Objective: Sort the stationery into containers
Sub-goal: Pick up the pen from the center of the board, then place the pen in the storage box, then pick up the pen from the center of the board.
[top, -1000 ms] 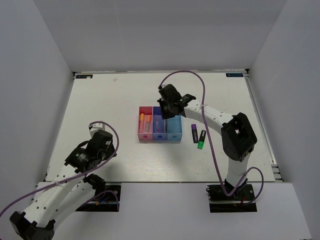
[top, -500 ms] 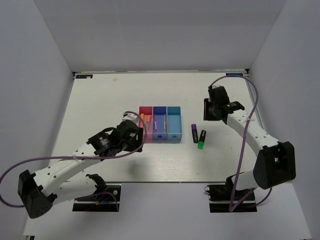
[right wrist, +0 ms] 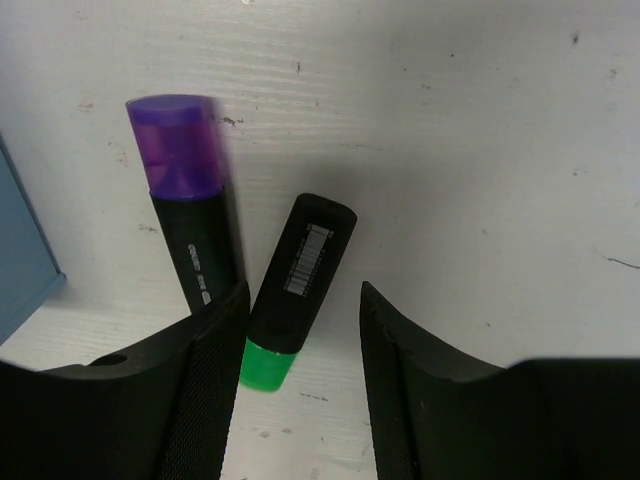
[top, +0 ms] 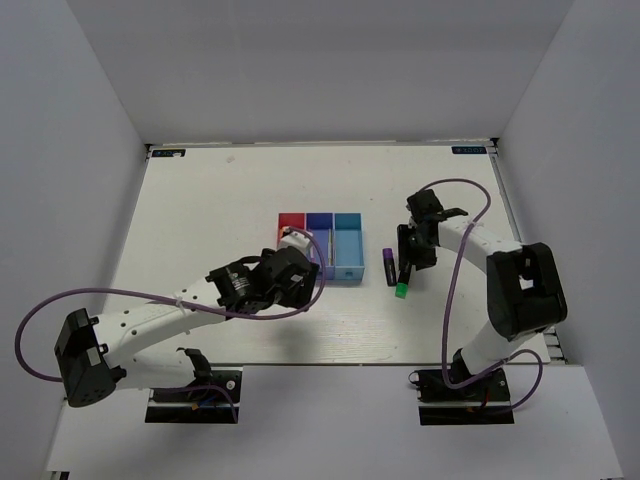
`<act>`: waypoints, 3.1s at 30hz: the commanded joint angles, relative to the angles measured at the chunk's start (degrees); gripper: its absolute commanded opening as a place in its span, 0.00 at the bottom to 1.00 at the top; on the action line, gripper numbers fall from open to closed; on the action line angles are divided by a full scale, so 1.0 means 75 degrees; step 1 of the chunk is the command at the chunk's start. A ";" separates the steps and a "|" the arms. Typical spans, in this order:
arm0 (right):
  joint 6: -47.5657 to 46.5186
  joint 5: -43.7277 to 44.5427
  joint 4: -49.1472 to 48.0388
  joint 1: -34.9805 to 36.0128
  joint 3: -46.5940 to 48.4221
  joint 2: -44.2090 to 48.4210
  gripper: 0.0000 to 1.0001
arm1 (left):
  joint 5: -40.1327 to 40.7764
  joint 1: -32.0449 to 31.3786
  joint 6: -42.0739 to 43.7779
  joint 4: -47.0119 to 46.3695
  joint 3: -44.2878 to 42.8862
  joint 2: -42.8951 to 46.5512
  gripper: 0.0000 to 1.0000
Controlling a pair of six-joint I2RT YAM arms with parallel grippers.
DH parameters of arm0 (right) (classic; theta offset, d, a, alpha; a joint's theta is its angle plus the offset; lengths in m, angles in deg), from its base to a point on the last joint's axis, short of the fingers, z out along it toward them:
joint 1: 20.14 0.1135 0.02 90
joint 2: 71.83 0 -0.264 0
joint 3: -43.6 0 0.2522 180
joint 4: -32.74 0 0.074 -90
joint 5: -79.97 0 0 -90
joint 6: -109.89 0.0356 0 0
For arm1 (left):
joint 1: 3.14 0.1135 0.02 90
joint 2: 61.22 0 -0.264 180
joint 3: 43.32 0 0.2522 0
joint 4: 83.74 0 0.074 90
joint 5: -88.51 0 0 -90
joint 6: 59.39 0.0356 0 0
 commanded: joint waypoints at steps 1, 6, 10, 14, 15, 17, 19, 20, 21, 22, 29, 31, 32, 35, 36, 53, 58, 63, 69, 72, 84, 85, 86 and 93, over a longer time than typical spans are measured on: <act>0.0228 -0.0205 -0.0103 0.0011 0.0448 -0.0338 0.52 | 0.0231 -0.0052 -0.0090 -0.0145 -0.0004 0.0182 0.84; 0.0311 -0.0029 0.0003 0.0035 0.0356 -0.0690 0.50 | 0.0266 -0.0064 -0.0184 -0.0157 0.0300 0.0486 0.84; 0.0369 0.0030 0.0061 0.0035 0.0168 -0.0784 0.41 | 0.0301 -0.0052 -0.0208 -0.0168 0.0453 0.0604 0.84; 0.0369 0.0100 0.0015 0.0070 -0.0031 -0.0784 0.28 | 0.0266 -0.0052 -0.0266 -0.0238 0.0628 0.0814 0.84; 0.0369 0.0100 0.0061 0.0047 -0.0136 -0.0784 0.25 | 0.0301 -0.0064 -0.0313 -0.0250 0.0675 0.0815 0.84; 0.0369 0.0030 0.0050 0.0058 -0.0114 -0.0761 0.19 | 0.0313 -0.0064 -0.0325 -0.0274 0.0757 0.0932 0.84; 0.0265 0.0007 0.0166 0.0035 0.0003 -0.0598 0.16 | 0.0301 -0.0064 -0.0336 -0.0204 0.0781 0.1014 0.83; 0.0194 -0.0017 0.0179 0.0035 0.0108 -0.0481 0.14 | 0.0301 -0.0041 -0.0360 -0.0180 0.0793 0.1061 0.83; -0.0038 0.0006 0.0167 0.0035 0.0202 -0.0189 0.12 | 0.0301 -0.0052 -0.0360 -0.0145 0.0816 0.1085 0.83; -0.0110 -0.0028 0.0179 0.0023 0.0284 0.0092 0.12 | 0.0301 -0.0052 -0.0360 -0.0122 0.0840 0.1108 0.83; -0.0568 -0.1457 0.0460 0.0163 0.1994 0.0670 0.11 | 0.0325 -0.0064 -0.0407 -0.0086 0.0793 0.1120 0.83; -0.0463 -0.2148 0.0554 0.0291 0.2695 0.0401 0.10 | 0.0324 -0.0064 -0.0442 -0.0086 0.0828 0.1132 0.83; -0.0381 -0.2312 0.0531 0.0351 0.2838 0.0156 0.10 | 0.0348 -0.0052 -0.0477 -0.0075 0.0816 0.1097 0.83; -0.0159 -0.2875 0.0402 0.0701 0.3506 -0.0349 0.10 | 0.0371 -0.0064 -0.0559 -0.0028 0.0805 0.1132 0.83; -0.0088 -0.2876 0.0158 0.0819 0.3693 -0.0687 0.11 | 0.0383 -0.0052 -0.0571 0.0019 0.0805 0.1132 0.83; -0.0052 -0.2103 -0.0419 0.1734 0.4070 -0.1652 0.62 | 0.0641 -0.0111 -0.0758 0.0371 0.0957 0.1542 0.83; -0.0064 -0.1870 -0.0208 0.1734 0.4012 -0.1371 0.45 | 0.0664 -0.0111 -0.0758 0.0417 0.0957 0.1612 0.83; -0.0356 0.0083 -0.0138 0.1641 0.3016 -0.0082 0.06 | 0.0827 -0.0111 -0.0770 0.0593 0.1074 0.1963 0.82; -0.0580 0.0828 0.0237 0.1324 0.1856 -0.0103 0.27 | 0.0887 -0.0123 -0.0735 0.0558 0.1320 0.2187 0.81; -0.0579 0.0733 0.0320 0.1300 0.1761 -0.0640 0.47 | 0.0910 -0.0123 -0.0793 0.0617 0.1355 0.2210 0.81; -0.0674 0.0651 0.0413 0.1289 0.1949 -0.1979 0.55 | 0.1004 -0.0123 -0.0852 0.0734 0.1660 0.2515 0.82; -0.0697 0.0651 0.0402 0.1289 0.1914 -0.2072 0.55 | 0.1004 -0.0111 -0.0864 0.0734 0.1660 0.2503 0.82; -0.0674 0.0547 0.0448 0.1300 0.1879 -0.2120 0.54 | 0.1016 -0.0122 -0.0864 0.0699 0.1660 0.2503 0.82; -0.0544 0.0171 0.0624 0.1125 0.1668 -0.2191 0.15 | 0.1039 -0.0111 -0.0864 0.0746 0.1672 0.2596 0.82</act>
